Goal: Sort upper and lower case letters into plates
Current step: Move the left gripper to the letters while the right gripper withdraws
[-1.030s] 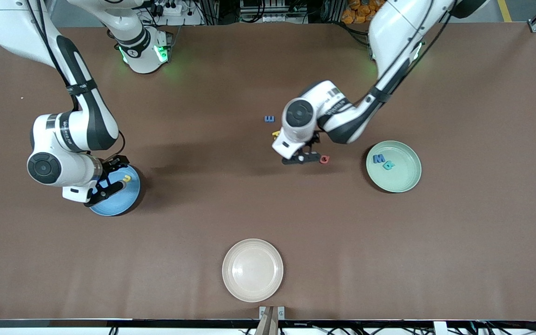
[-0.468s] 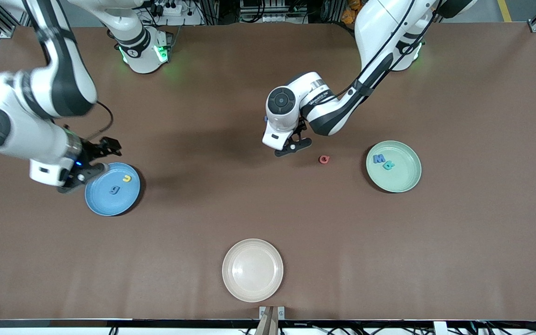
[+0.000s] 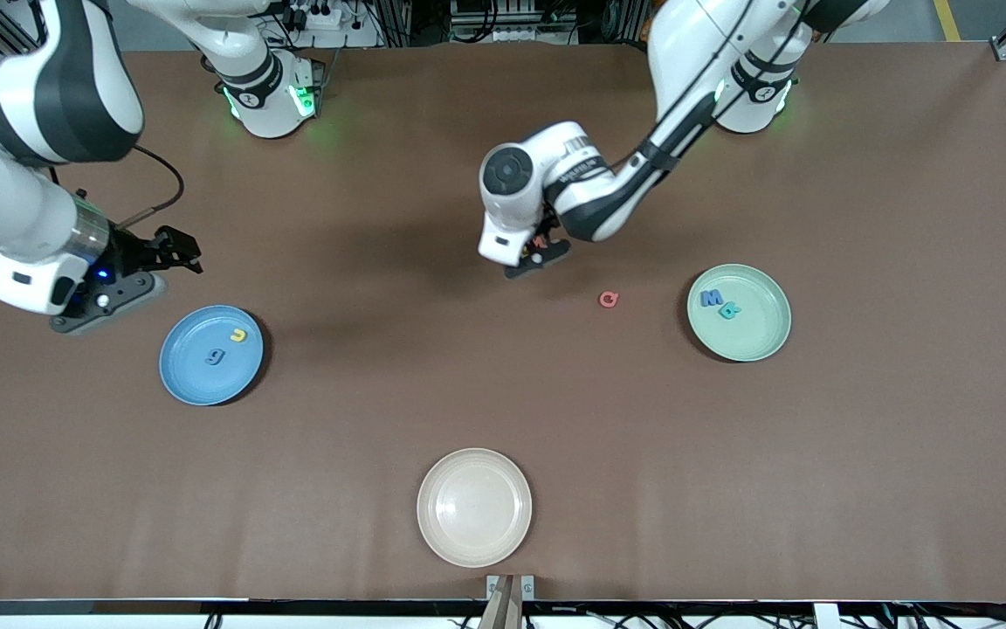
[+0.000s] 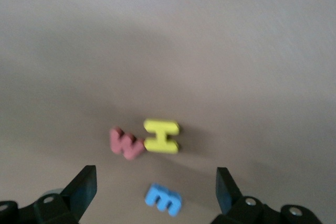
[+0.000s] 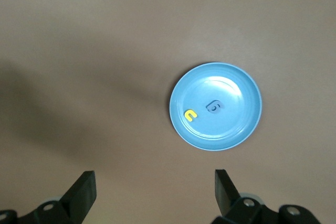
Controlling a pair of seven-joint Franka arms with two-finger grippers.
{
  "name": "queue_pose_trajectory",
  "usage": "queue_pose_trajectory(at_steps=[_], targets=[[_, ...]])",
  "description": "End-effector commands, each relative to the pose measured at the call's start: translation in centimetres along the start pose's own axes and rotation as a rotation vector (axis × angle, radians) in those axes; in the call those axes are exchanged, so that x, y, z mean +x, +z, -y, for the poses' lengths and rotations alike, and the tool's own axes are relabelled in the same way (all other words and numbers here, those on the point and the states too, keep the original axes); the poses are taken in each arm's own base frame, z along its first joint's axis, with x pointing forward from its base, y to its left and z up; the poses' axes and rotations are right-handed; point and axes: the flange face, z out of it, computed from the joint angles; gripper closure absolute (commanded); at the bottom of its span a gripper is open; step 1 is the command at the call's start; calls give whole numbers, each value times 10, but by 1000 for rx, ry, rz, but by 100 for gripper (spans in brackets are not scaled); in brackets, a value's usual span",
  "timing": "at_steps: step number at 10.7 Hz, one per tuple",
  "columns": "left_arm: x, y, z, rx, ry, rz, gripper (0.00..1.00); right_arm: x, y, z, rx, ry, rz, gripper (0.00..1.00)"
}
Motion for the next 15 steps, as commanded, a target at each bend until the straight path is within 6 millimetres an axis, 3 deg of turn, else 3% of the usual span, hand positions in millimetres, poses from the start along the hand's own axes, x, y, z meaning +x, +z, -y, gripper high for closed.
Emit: queue_pose_trajectory(at_steps=[1, 3, 5, 9, 12, 15], targets=[[-11, 2, -8, -18, 151, 0, 0, -4, -44, 4, -6, 44, -35, 0], [-17, 10, -10, -9, 205, 6, 0, -14, -66, 4, -38, 49, -69, 0], [-8, 14, -6, 3, 296, -5, 0, -23, -79, -3, -99, 55, -76, 0], [21, 5, -4, 38, 855, -94, 0, -28, -81, -10, -97, 74, -76, 0], [22, 6, -4, 115, 1245, -156, 0, -27, -80, -8, -93, 70, -71, 0], [27, 3, -4, 176, 1468, -202, 0, -28, -78, -8, -90, 70, -64, 0]])
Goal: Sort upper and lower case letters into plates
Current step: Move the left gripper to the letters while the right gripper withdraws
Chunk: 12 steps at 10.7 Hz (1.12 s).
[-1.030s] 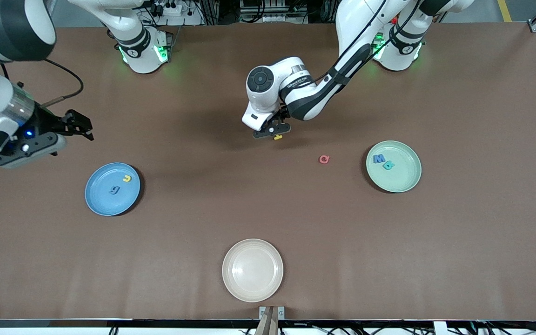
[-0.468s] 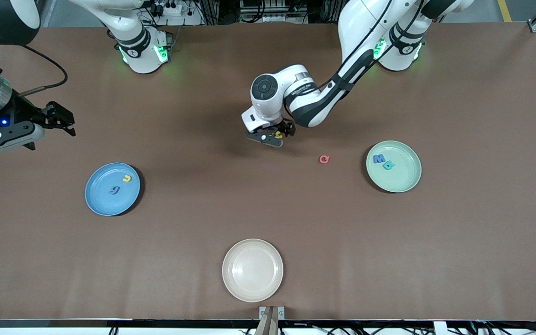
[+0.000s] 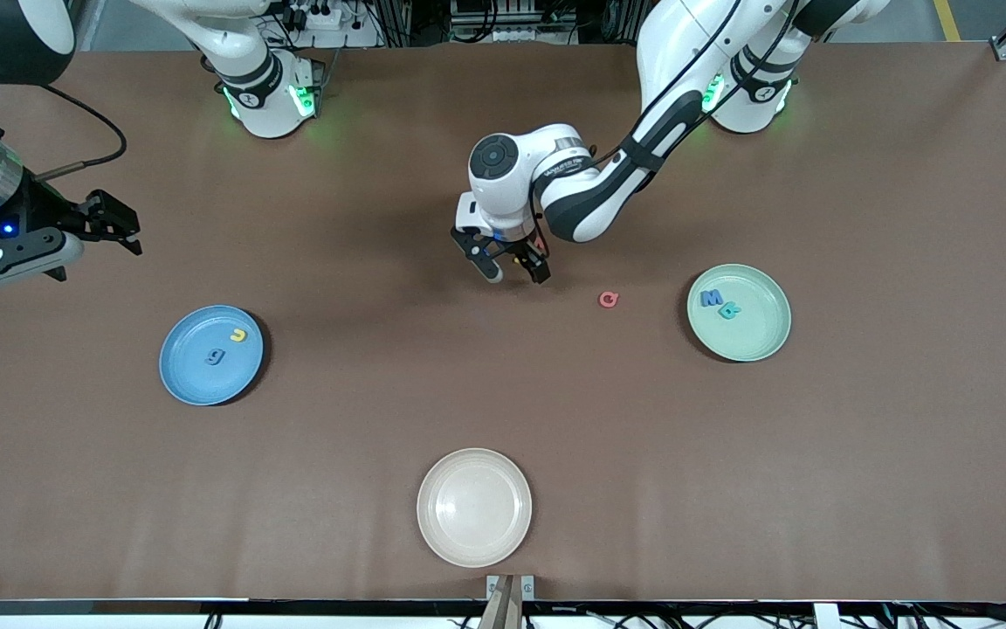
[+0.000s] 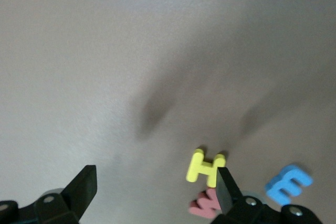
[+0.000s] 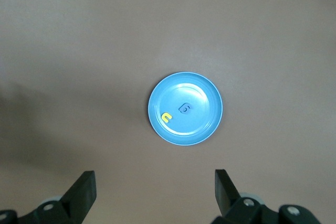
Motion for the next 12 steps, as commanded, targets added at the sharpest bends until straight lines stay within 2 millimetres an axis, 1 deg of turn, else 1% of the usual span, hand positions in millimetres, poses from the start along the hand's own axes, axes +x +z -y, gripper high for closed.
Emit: queue_pose_trajectory(at_steps=[1, 2, 3, 6, 8, 10, 12], targets=[[6, -3, -2, 26, 135, -36, 0, -5, -2, 0, -10, 13, 14, 0], [6, 6, 2, 14, 189, -40, 0, -6, 0, 0, -8, 13, 20, 0], [5, 12, 11, 3, 201, -44, 0, -5, 1, 0, -7, 15, 23, 0], [3, 22, -2, -21, 200, -26, 0, -6, 3, 0, -3, 13, 31, 0], [1, 25, -8, -66, 168, -13, 0, -6, 4, 0, -2, 13, 34, 0], [-3, 36, -15, -69, 184, 8, 0, -6, 6, 0, 0, 13, 41, 0], [-4, 42, -16, -71, 188, 14, 0, -7, 6, 0, 1, 13, 44, 0]])
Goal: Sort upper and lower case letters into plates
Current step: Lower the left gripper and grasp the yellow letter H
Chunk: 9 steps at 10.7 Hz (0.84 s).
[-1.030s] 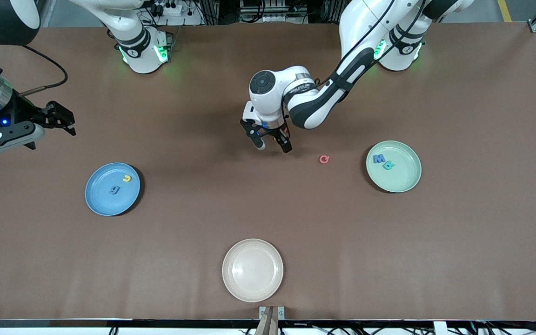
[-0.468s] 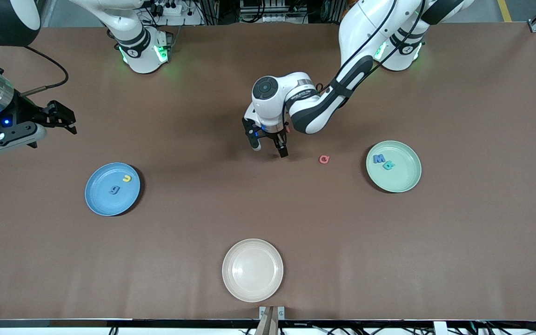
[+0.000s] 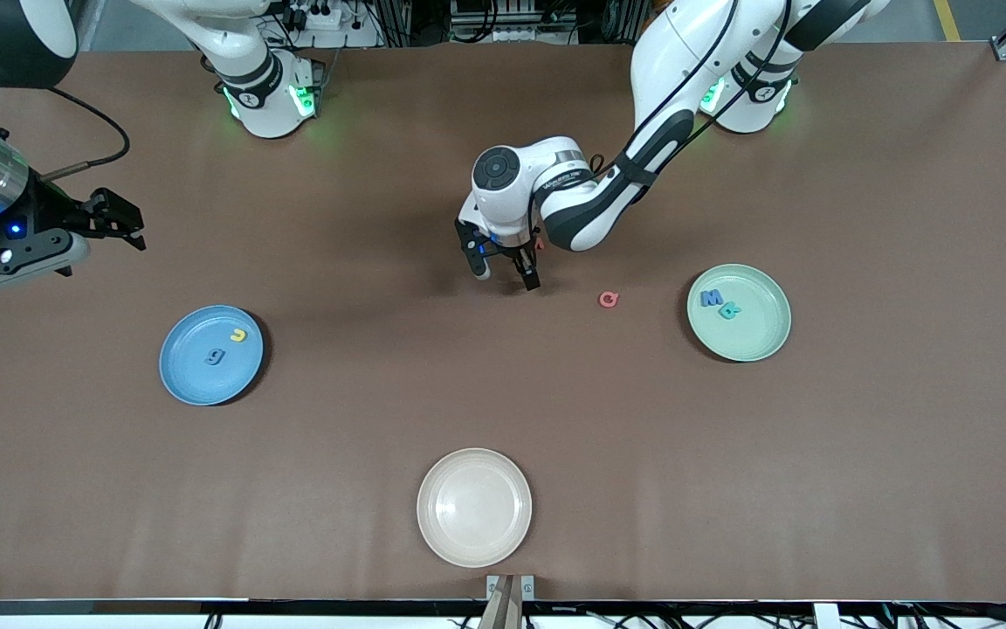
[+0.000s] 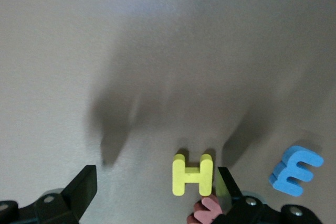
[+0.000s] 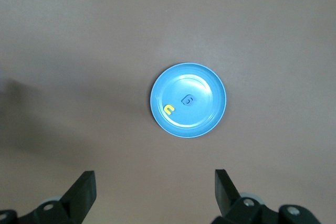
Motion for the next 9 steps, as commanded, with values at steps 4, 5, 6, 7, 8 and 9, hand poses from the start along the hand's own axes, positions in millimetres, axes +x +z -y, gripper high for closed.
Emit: queue_pose_trajectory(at_steps=[4, 5, 6, 7, 8, 9], targets=[[2, 8, -11, -20, 1, 4, 0, -4, 2, 0, -7, 10, 20, 0], [2, 10, -14, -23, 1, 7, 0, -4, 1, 0, -6, 10, 21, 0], [2, 11, -16, -24, -6, 9, 0, -4, 2, -1, -6, 11, 23, 0], [3, 11, -19, -21, -12, 9, 0, -4, 2, -1, -5, 10, 24, 0], [3, 12, -19, -22, -14, 10, 0, -4, 2, -1, -5, 8, 24, 0], [3, 12, -19, -22, -13, 10, 0, -5, 2, -1, -5, 10, 26, 0]])
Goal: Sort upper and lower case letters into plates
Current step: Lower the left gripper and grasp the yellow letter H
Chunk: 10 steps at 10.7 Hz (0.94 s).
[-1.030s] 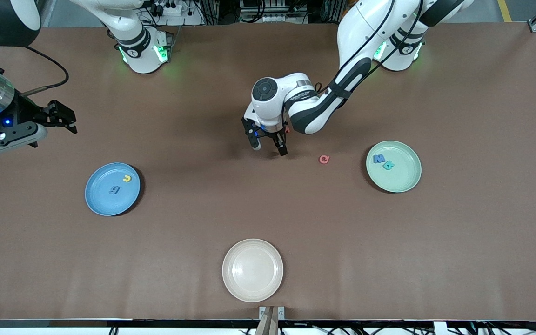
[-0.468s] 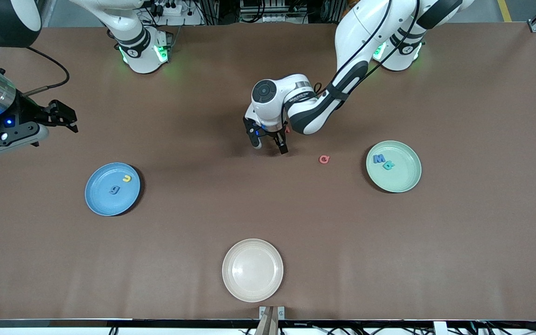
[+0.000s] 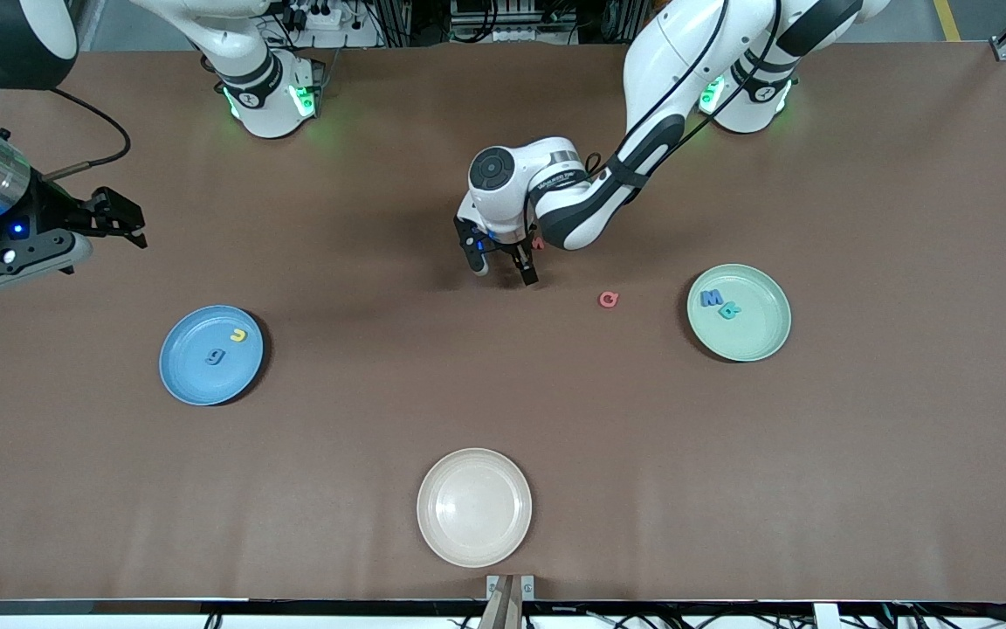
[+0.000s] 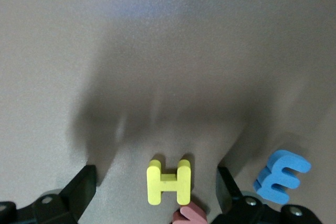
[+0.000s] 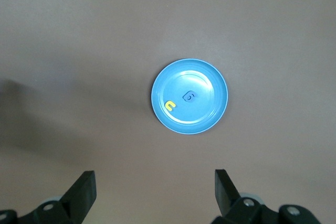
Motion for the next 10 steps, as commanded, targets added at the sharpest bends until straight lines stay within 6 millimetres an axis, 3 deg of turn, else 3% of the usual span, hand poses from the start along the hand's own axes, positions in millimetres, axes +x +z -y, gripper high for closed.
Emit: queue_pose_trajectory(at_steps=[1, 2, 3, 4, 7, 8, 10], targets=[[1, 2, -4, -12, -17, -2, 0, -3, 0, -1, -8, 9, 12, 0], [0, 3, -5, -12, -18, 1, 2, -3, -1, 0, -8, 8, 8, 0], [0, 3, -5, -11, -16, 1, 15, -3, -2, 0, -7, 8, 5, 0], [0, 4, -5, -11, -15, 4, 22, -4, -3, -2, -5, 9, 3, 0], [0, 3, -5, -12, -20, 4, 29, -13, -7, -26, -5, 58, -7, 0], [0, 4, -5, -12, -18, 7, 36, -16, -10, -35, -5, 80, -15, 0], [0, 3, -5, -12, -20, 6, 65, -17, -15, -40, -11, 97, -32, 0]])
